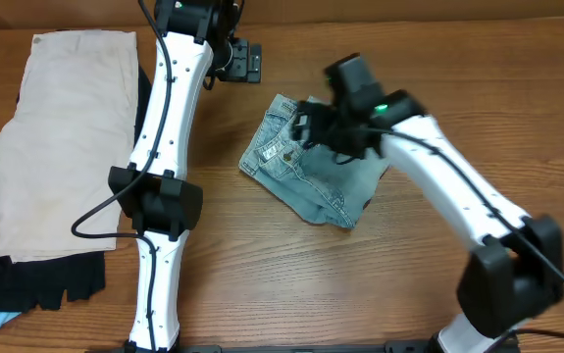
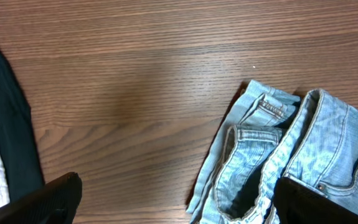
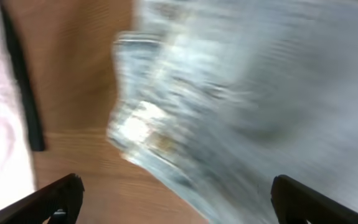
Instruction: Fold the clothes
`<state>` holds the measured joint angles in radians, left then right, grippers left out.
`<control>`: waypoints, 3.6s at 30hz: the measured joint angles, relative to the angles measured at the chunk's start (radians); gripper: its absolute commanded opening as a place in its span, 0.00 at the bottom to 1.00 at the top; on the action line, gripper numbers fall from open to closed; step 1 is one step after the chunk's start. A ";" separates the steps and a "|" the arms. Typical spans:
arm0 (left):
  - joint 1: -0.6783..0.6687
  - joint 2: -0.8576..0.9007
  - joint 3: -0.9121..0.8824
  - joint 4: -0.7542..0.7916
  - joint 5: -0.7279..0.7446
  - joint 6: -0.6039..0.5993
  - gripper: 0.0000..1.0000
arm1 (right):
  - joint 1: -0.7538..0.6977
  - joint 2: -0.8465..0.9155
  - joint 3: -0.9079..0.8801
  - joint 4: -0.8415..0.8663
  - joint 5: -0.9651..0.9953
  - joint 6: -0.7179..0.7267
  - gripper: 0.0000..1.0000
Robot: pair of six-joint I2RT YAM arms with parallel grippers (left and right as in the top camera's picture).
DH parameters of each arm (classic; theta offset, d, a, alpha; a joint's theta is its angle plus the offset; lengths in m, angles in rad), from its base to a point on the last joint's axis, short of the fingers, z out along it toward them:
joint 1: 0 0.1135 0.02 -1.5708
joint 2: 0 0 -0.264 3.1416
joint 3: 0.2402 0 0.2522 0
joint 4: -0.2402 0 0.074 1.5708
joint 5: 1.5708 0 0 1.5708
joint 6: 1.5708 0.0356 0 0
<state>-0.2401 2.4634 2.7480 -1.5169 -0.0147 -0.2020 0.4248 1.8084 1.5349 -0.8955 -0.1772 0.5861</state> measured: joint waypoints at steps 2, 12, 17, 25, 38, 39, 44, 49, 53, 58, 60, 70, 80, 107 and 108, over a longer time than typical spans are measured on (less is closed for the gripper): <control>0.001 0.000 0.000 -0.001 0.000 0.000 1.00 | -0.047 -0.022 0.005 -0.093 0.002 -0.035 0.95; 0.002 0.000 0.000 -0.002 0.001 0.000 1.00 | -0.029 0.000 -0.169 -0.108 -0.027 -0.196 0.05; 0.003 0.000 0.000 -0.002 0.001 0.000 1.00 | -0.023 0.002 -0.278 -0.072 -0.050 -0.213 0.04; 0.003 0.000 0.000 -0.002 0.001 0.000 1.00 | -0.057 0.002 -0.385 0.008 -0.060 -0.220 0.04; 0.002 0.000 0.000 0.000 0.001 0.000 1.00 | -0.422 0.003 -0.404 0.181 -0.060 -0.221 0.25; 0.003 0.000 0.000 0.001 0.001 0.000 1.00 | -0.449 0.003 -0.404 0.201 -0.056 -0.224 0.34; 0.002 0.000 0.000 0.017 0.006 0.000 1.00 | -0.608 0.016 -0.360 0.212 -0.122 -0.250 0.74; 0.002 0.000 0.000 0.038 0.033 0.000 1.00 | -0.696 0.026 -0.193 0.053 -0.317 -0.268 0.77; 0.002 0.000 0.000 0.043 0.042 0.000 1.00 | -0.653 0.018 -0.113 -0.072 -0.389 -0.260 0.78; 0.003 0.000 0.000 0.045 0.045 0.000 1.00 | -0.492 0.014 -0.119 -0.222 -0.304 -0.202 0.76; 0.003 0.000 0.000 0.045 0.046 0.000 1.00 | -0.423 0.014 -0.138 -0.235 -0.274 -0.190 0.75; 0.003 0.000 0.000 0.047 0.046 0.000 1.00 | -0.286 0.012 -0.364 -0.068 -0.196 -0.112 0.75; 0.003 0.000 0.000 0.047 0.046 0.000 1.00 | -0.280 -0.043 -0.526 0.170 -0.002 0.048 0.87; 0.002 0.000 0.000 0.042 0.057 0.000 1.00 | -0.642 -0.012 -0.396 0.083 -0.246 0.102 1.00; 0.003 0.000 0.000 0.042 0.057 0.000 1.00 | -0.632 -0.012 -0.408 0.085 -0.241 0.109 1.00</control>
<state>-0.2375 2.4638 2.7480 -1.4754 0.0422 -0.2020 -0.2073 1.7962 1.1267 -0.8101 -0.4187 0.6956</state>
